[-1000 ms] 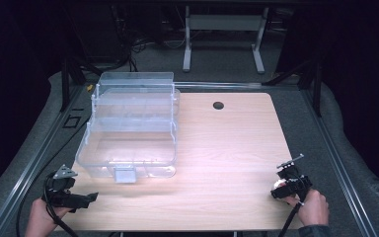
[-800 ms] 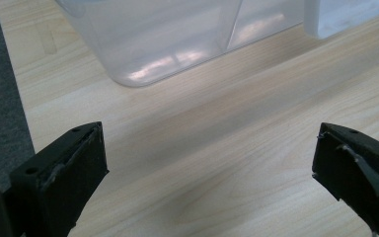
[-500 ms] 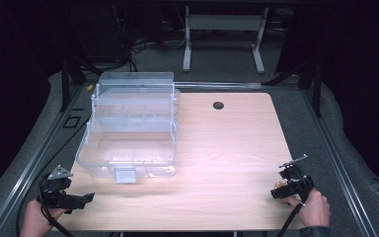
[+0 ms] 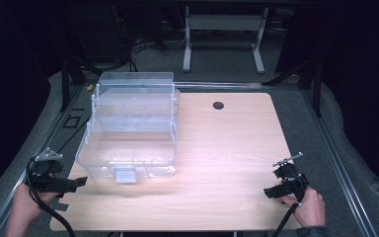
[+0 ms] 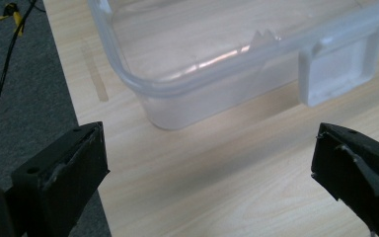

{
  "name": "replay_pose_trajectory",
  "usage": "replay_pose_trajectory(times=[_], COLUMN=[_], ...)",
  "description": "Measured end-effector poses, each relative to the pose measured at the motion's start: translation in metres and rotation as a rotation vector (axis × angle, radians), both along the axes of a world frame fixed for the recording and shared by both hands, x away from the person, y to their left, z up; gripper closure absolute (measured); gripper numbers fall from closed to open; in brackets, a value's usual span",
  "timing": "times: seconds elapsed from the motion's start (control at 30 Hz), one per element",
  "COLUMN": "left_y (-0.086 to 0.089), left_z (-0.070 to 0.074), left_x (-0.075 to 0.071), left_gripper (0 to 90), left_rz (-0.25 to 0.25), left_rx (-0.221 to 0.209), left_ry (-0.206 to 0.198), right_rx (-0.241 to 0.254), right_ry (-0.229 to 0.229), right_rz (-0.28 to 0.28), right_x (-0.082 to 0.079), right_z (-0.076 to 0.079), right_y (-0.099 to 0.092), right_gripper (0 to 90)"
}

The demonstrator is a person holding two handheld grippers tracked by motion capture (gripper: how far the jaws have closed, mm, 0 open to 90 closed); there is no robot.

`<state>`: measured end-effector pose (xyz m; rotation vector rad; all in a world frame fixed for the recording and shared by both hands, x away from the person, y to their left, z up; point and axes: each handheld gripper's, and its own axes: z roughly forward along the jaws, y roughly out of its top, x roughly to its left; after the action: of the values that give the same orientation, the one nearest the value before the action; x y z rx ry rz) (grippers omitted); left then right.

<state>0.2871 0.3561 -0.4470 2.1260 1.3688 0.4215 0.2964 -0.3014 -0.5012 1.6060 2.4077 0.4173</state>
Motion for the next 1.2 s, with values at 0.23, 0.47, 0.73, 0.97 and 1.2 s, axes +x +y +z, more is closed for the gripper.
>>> replay_pose_trajectory(times=[0.23, 0.47, 0.73, 0.97, 1.2], left_y=[0.004, 0.009, 0.009, 0.007, 0.004], left_z=[0.013, 0.013, -0.001, -0.015, -0.024], left_x=[0.031, 0.070, 0.104, 0.123, 0.135], left_gripper=[0.6, 0.0, 0.4, 25.7, 48.9], left_rz=[0.008, 0.050, 0.072, 0.078, 0.098], left_rx=[0.013, 0.011, 0.016, 0.019, 0.045], left_ry=[0.022, 0.072, 0.160, 0.213, 0.246], right_rx=[-0.024, -0.023, -0.024, -0.022, -0.033], right_ry=[-0.024, -0.034, -0.031, -0.035, -0.030], right_rz=[0.018, 0.024, 0.042, 0.049, 0.050], right_x=[-0.002, -0.003, -0.005, -0.006, -0.007], right_z=[0.004, 0.007, 0.011, 0.013, 0.011], right_y=[0.010, 0.013, 0.015, 0.018, 0.019], right_gripper=[12.3, 12.7, 13.0, 13.4, 13.6])
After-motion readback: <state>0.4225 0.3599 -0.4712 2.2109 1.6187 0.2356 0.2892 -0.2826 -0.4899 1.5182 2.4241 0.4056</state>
